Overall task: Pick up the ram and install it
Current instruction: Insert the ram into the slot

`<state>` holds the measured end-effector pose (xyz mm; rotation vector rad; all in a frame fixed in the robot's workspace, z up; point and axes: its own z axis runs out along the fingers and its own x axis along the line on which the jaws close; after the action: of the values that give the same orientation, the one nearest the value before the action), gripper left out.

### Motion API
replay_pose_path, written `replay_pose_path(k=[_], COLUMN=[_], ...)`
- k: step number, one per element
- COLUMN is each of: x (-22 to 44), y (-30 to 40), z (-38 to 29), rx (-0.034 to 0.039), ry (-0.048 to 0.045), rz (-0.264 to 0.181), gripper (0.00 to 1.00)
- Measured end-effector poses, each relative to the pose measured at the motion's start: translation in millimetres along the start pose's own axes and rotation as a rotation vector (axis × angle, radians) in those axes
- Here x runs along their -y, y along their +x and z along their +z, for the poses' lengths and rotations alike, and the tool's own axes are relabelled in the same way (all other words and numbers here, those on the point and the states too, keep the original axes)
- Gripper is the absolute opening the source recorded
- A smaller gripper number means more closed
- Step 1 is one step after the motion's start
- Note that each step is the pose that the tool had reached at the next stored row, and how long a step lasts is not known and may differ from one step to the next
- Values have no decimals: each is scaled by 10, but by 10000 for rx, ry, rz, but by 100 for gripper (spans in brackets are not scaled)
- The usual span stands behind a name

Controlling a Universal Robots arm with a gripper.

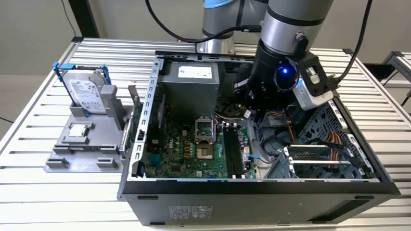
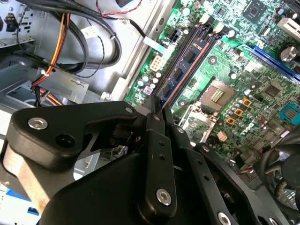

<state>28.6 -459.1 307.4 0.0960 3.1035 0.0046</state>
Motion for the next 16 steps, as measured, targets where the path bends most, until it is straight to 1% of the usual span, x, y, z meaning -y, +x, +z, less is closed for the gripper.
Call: replay_pose_path(k=[11, 16], x=[1, 8], y=[0, 0], z=[3, 18], rx=[0, 1], ry=[3, 1], rz=[0, 0], gripper=[0, 0])
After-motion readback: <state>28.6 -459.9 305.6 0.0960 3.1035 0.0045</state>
